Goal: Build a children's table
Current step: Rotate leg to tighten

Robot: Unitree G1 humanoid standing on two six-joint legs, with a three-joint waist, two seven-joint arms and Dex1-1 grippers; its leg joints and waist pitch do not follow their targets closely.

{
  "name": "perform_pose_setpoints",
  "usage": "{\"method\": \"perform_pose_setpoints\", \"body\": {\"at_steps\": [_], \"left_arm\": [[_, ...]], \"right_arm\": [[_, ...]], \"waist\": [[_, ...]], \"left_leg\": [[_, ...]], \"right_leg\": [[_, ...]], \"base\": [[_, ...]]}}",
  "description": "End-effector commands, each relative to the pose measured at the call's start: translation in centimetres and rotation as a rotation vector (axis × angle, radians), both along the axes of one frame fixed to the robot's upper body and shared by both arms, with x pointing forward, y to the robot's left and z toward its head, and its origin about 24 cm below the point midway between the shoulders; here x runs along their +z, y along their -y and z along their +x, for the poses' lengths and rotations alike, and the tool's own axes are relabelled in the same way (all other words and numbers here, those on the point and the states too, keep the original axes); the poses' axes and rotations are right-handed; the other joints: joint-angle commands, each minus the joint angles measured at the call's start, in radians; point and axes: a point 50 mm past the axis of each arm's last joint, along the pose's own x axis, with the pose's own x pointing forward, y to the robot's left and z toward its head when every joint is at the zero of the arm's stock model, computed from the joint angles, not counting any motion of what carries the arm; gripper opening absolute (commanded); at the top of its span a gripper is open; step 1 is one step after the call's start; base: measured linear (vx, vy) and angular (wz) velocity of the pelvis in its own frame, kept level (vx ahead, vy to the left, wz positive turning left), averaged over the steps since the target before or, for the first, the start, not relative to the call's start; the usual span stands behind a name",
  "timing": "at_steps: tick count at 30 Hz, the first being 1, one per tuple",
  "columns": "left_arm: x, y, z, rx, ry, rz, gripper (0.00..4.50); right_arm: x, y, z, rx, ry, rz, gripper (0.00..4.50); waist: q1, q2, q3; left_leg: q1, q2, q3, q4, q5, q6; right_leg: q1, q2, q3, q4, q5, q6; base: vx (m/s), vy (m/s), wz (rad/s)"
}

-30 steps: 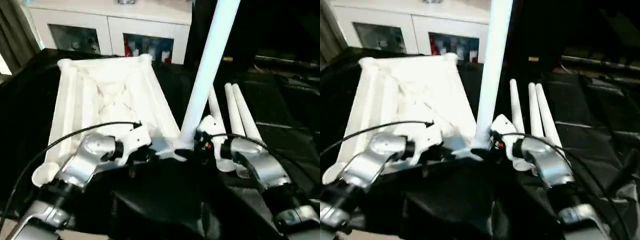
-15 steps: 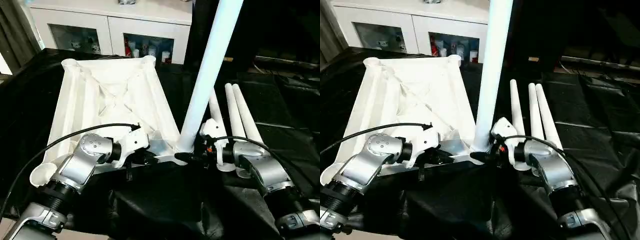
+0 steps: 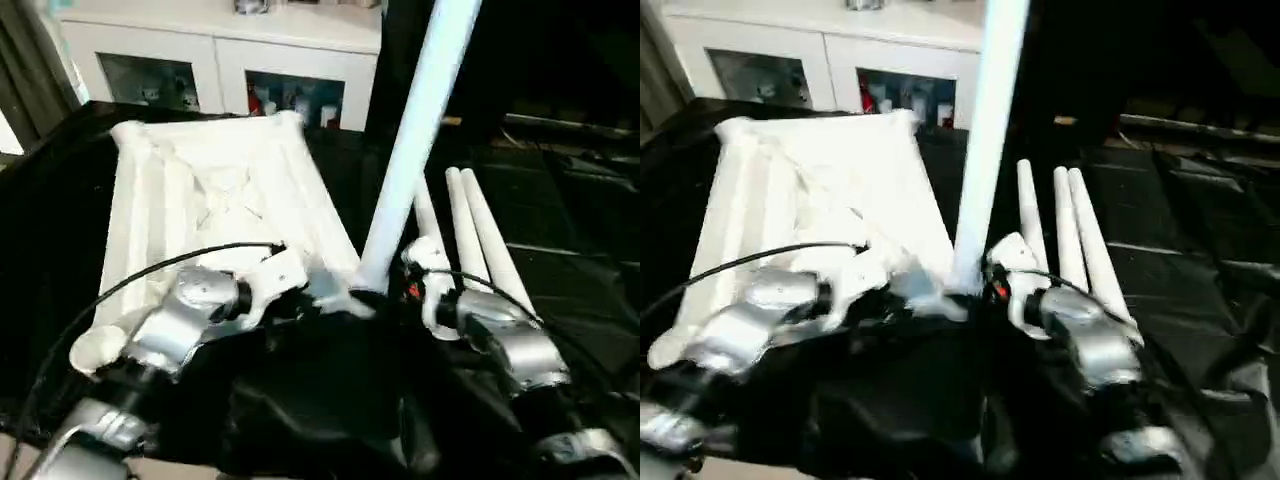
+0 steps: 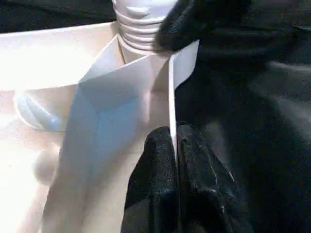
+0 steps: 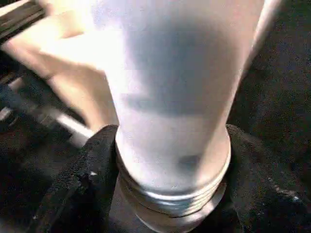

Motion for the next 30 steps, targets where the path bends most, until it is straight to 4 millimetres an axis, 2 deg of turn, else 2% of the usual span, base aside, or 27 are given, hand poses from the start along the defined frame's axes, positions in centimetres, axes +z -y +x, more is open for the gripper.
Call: {"method": "perform_pose_setpoints", "body": {"at_steps": [1,2,3,4,6,7,10,11,13,17,19,21,23,24,25,26,27,28,30], "left_arm": [[-0.3,1.9,0.4,0.051,0.011,-0.021,0.00],[-0.4,2.5,0.5,0.065,0.009,-0.015,0.00],[-0.5,2.8,0.6,0.075,0.006,-0.011,0.00],[-0.6,3.3,0.6,0.082,0.005,-0.006,0.00],[-0.7,3.7,0.7,0.093,0.008,-0.001,0.00],[-0.8,4.5,0.7,0.095,0.006,0.004,0.00],[-1.1,6.2,0.7,0.100,0.018,0.029,0.00],[-1.1,6.2,0.7,0.100,0.018,0.029,0.00],[-1.0,6.4,0.8,0.105,0.025,0.027,0.00],[-0.8,5.5,1.0,0.099,0.036,0.018,0.00],[-0.8,5.1,1.0,0.090,0.033,0.013,0.00],[-0.8,5.0,1.0,0.087,0.031,0.011,0.00],[-0.6,3.8,0.9,0.064,0.032,0.002,0.00],[-0.6,3.5,0.9,0.053,0.033,-0.003,0.00],[-0.4,2.6,0.7,0.027,0.027,-0.012,0.00],[-0.4,2.6,0.7,0.027,0.027,-0.012,0.00],[-0.3,2.0,0.6,0.008,0.018,-0.020,0.00],[-0.3,2.0,0.6,0.005,0.017,-0.021,0.00],[0.1,0.9,0.1,-0.061,0.002,-0.034,0.00]], "right_arm": [[-1.3,-0.6,0.6,-0.143,-0.051,-0.027,2.77],[-1.5,-1.0,0.9,-0.201,-0.059,-0.023,2.77],[-1.6,-1.3,1.2,-0.243,-0.067,-0.017,2.77],[-1.6,-1.6,1.5,-0.292,-0.069,-0.017,2.77],[-1.6,-1.9,1.7,-0.343,-0.083,-0.017,2.77],[-1.5,-2.9,2.0,-0.372,-0.092,-0.008,2.77],[-0.7,-6.4,2.2,-0.327,-0.068,0.020,2.77],[-0.7,-6.4,2.2,-0.327,-0.068,0.020,2.77],[-0.5,-7.2,2.1,-0.292,-0.050,0.024,3.33],[-0.5,-6.4,2.1,-0.253,-0.030,0.008,3.59],[-0.4,-6.0,2.2,-0.236,-0.020,0.000,3.86],[-0.4,-5.9,2.2,-0.232,-0.017,-0.002,3.86],[0.1,-4.4,2.0,-0.137,0.019,-0.022,3.86],[0.2,-4.1,2.0,-0.111,0.029,-0.030,3.86],[0.5,-2.9,1.7,-0.034,0.050,-0.055,3.86],[0.5,-2.9,1.7,-0.034,0.050,-0.055,3.86],[0.7,-2.1,1.5,0.009,0.059,-0.071,3.86],[0.7,-2.0,1.4,0.016,0.060,-0.074,3.86],[1.1,-0.4,0.9,0.105,0.064,-0.104,3.86]], "waist": [[-0.004,0.001,-0.053],[-0.005,0.004,-0.052],[-0.008,0.002,-0.053],[-0.009,0.003,-0.054],[-0.013,0.004,-0.055],[-0.016,0.007,-0.055],[-0.017,0.006,-0.057],[-0.018,0.006,-0.056],[-0.017,0.000,-0.057],[-0.015,-0.001,-0.057],[-0.016,0.000,-0.057],[-0.016,-0.001,-0.057],[-0.015,0.003,-0.056],[-0.014,-0.001,-0.059],[-0.012,0.001,-0.058],[-0.010,0.004,-0.058],[-0.012,0.001,-0.059],[-0.011,0.002,-0.060],[-0.010,0.005,-0.060]], "left_leg": [[0.006,0.032,-0.010,-0.067,-0.215,-0.007],[0.007,0.032,-0.011,-0.068,-0.220,-0.013],[0.007,0.031,-0.013,-0.068,-0.229,-0.016],[0.004,0.033,-0.014,-0.069,-0.223,-0.016],[0.005,0.032,-0.013,-0.069,-0.230,-0.012],[0.003,0.032,-0.014,-0.070,-0.232,-0.011],[0.005,0.032,-0.014,-0.070,-0.233,-0.017],[0.004,0.033,-0.014,-0.070,-0.233,-0.015],[-0.001,0.031,-0.013,-0.070,-0.222,-0.005],[0.001,0.033,-0.013,-0.070,-0.224,0.002],[0.000,0.033,-0.012,-0.071,-0.223,0.006],[0.000,0.033,-0.012,-0.071,-0.226,0.007],[-0.002,0.032,-0.013,-0.071,-0.227,0.011],[-0.004,0.032,-0.011,-0.068,-0.212,0.018],[-0.006,0.032,-0.012,-0.069,-0.199,0.024],[-0.005,0.033,-0.012,-0.068,-0.194,0.026],[-0.005,0.033,-0.010,-0.067,-0.185,0.032],[-0.006,0.032,-0.010,-0.065,-0.172,0.034],[-0.008,0.034,-0.010,-0.065,-0.164,0.043]], "right_leg": [[0.041,-0.088,0.053,-0.101,-0.363,-0.137],[0.040,-0.089,0.053,-0.102,-0.377,-0.135],[0.041,-0.091,0.052,-0.106,-0.403,-0.124],[0.042,-0.090,0.052,-0.105,-0.387,-0.121],[0.039,-0.088,0.053,-0.105,-0.373,-0.122],[0.038,-0.089,0.054,-0.103,-0.362,-0.126],[0.040,-0.087,0.053,-0.101,-0.330,-0.130],[0.040,-0.086,0.054,-0.100,-0.321,-0.131],[0.043,-0.087,0.053,-0.097,-0.299,-0.132],[0.042,-0.089,0.054,-0.099,-0.311,-0.129],[0.042,-0.088,0.055,-0.099,-0.302,-0.130],[0.043,-0.088,0.055,-0.099,-0.303,-0.133],[0.045,-0.088,0.053,-0.100,-0.308,-0.133],[0.049,-0.087,0.055,-0.098,-0.283,-0.131],[0.049,-0.087,0.054,-0.097,-0.264,-0.136],[0.050,-0.086,0.054,-0.096,-0.252,-0.137],[0.049,-0.086,0.055,-0.093,-0.228,-0.148],[0.052,-0.086,0.054,-0.089,-0.209,-0.157],[0.052,-0.085,0.054,-0.085,-0.176,-0.170]], "base": [[0.000,0.000,0.00],[0.000,0.000,0.00],[0.000,0.000,0.00],[0.000,0.000,0.00],[0.000,0.000,0.00],[0.000,0.000,0.00],[0.000,0.000,0.00],[0.000,0.000,0.00],[0.000,0.000,0.00],[0.000,0.000,0.00],[0.000,0.000,0.00],[0.000,0.000,0.00],[0.000,0.000,0.00],[0.000,0.000,0.00],[0.000,0.000,0.00],[0.000,0.000,0.00],[0.000,0.000,0.00],[0.000,0.000,0.00],[0.000,0.000,0.00]]}}
